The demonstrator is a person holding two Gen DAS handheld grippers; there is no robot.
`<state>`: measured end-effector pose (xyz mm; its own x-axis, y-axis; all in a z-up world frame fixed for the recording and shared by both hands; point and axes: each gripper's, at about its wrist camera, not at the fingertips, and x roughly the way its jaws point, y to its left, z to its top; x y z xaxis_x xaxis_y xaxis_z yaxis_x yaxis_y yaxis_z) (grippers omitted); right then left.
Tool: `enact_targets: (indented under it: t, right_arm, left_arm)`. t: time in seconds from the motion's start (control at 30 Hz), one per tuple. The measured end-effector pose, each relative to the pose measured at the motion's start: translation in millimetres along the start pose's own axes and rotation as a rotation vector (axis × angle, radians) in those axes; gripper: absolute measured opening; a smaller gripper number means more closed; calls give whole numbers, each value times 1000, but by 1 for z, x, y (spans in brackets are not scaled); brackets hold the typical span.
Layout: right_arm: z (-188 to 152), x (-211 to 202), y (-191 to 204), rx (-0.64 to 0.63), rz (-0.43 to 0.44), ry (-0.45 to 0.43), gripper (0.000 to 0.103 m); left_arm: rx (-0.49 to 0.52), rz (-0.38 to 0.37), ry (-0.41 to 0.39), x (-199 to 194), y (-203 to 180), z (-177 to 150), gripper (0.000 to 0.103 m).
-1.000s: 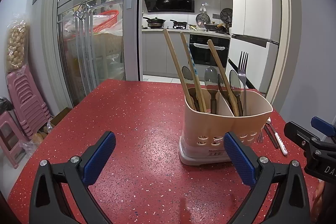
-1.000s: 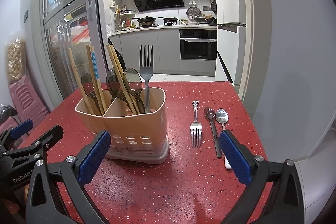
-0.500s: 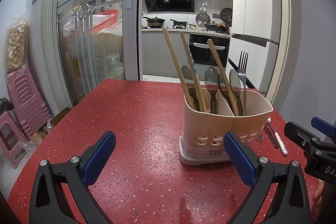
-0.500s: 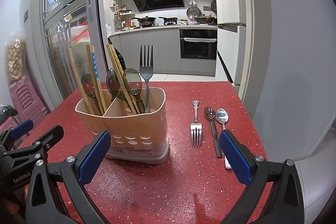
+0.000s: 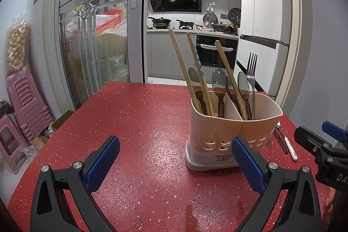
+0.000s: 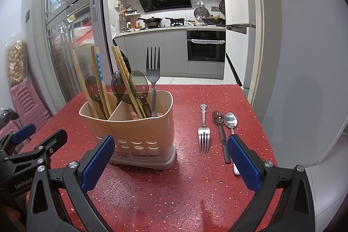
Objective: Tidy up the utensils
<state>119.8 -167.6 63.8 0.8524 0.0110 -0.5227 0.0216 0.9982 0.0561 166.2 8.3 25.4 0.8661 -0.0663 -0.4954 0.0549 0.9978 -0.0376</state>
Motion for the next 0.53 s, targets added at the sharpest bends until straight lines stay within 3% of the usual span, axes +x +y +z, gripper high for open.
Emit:
enact_targets:
  t: [0.53]
  right_arm:
    - [0, 1, -1, 2, 2, 3, 103]
  left_arm:
    - [-13, -10, -5, -1, 1, 0, 103]
